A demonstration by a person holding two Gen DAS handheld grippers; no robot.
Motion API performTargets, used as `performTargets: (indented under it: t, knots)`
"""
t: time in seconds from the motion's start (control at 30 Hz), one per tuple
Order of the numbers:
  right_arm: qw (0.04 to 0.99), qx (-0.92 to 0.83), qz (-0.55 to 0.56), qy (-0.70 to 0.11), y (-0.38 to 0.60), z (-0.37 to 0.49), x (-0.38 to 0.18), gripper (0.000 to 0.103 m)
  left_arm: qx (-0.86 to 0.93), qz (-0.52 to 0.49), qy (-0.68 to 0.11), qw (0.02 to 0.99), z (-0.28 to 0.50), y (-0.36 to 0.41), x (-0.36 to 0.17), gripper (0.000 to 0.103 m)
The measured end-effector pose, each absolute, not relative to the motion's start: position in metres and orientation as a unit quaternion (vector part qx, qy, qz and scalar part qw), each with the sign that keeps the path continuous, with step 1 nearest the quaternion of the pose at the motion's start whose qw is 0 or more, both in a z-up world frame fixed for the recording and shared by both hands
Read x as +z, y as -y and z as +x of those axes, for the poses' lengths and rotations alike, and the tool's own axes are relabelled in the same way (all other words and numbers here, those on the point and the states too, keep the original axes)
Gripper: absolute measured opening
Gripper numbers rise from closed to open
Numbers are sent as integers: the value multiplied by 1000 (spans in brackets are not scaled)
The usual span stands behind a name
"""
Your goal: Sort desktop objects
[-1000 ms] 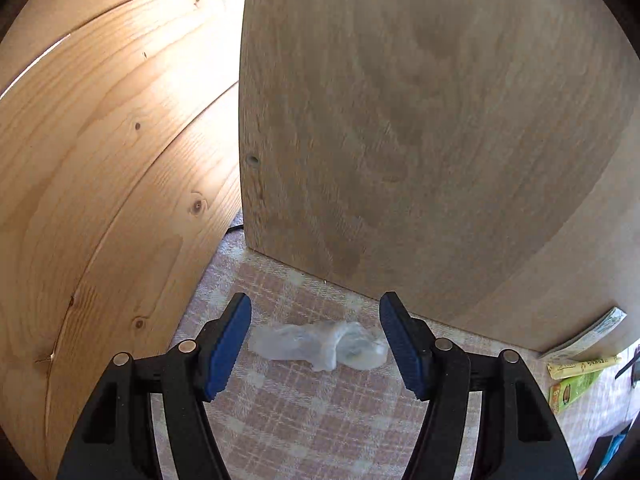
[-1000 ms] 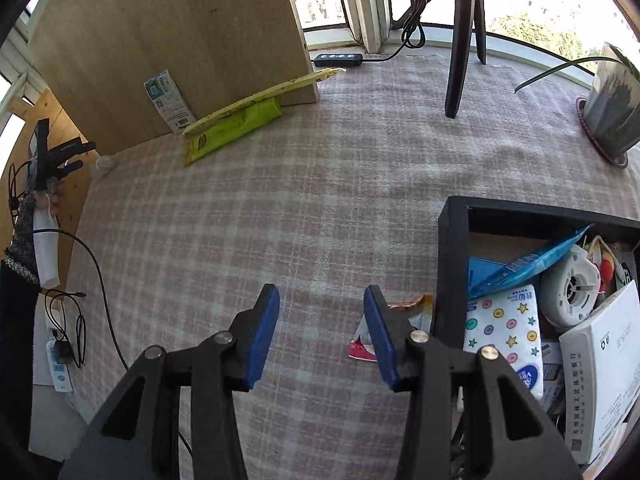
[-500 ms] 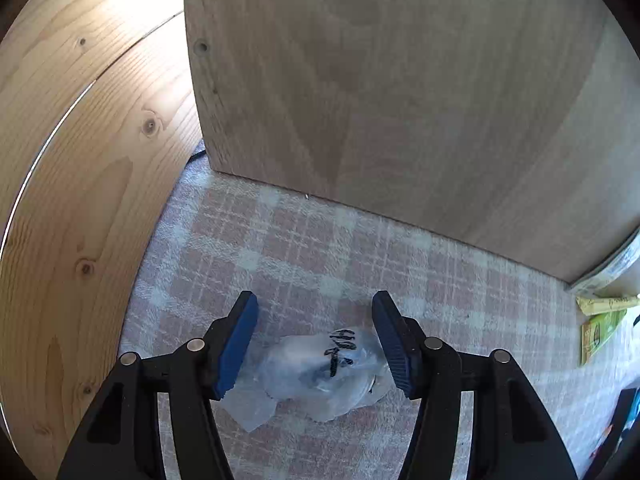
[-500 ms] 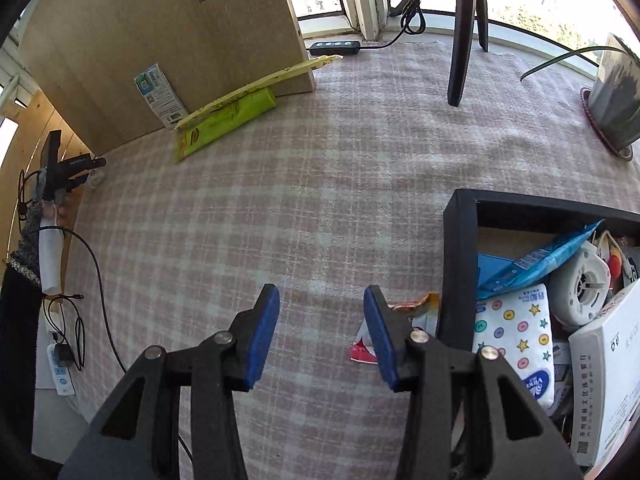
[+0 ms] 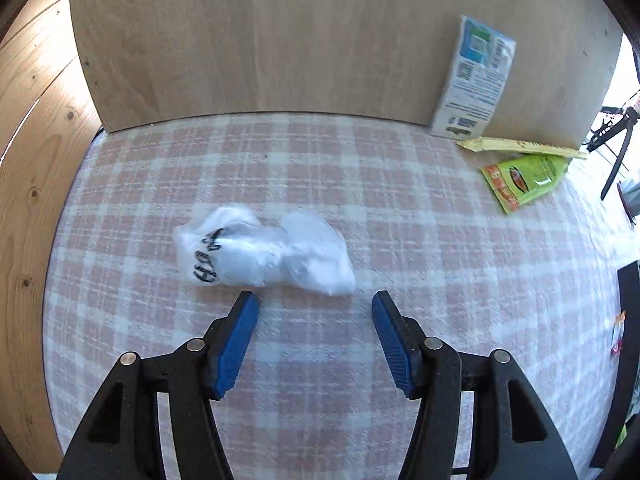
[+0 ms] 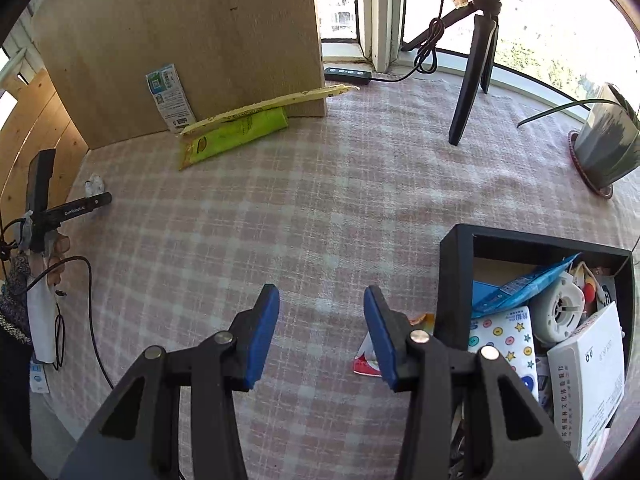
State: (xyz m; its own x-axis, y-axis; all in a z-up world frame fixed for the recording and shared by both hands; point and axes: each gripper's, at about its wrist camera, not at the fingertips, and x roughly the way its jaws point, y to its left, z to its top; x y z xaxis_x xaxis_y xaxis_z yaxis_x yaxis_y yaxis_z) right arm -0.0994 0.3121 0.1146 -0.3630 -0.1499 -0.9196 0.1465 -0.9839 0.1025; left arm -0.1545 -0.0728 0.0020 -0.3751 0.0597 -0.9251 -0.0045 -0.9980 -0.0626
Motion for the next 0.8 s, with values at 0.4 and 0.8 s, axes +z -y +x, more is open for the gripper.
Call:
performTargets:
  t: [0.4,0.8]
  knots:
    - [105,-834,542,-16,-296,-96,123,44,844,-529,51,74,-133,42,44,55]
    - [114,-825,553,3,-296,-92,113,45,821,-559,108,-33,-207,181,35,28]
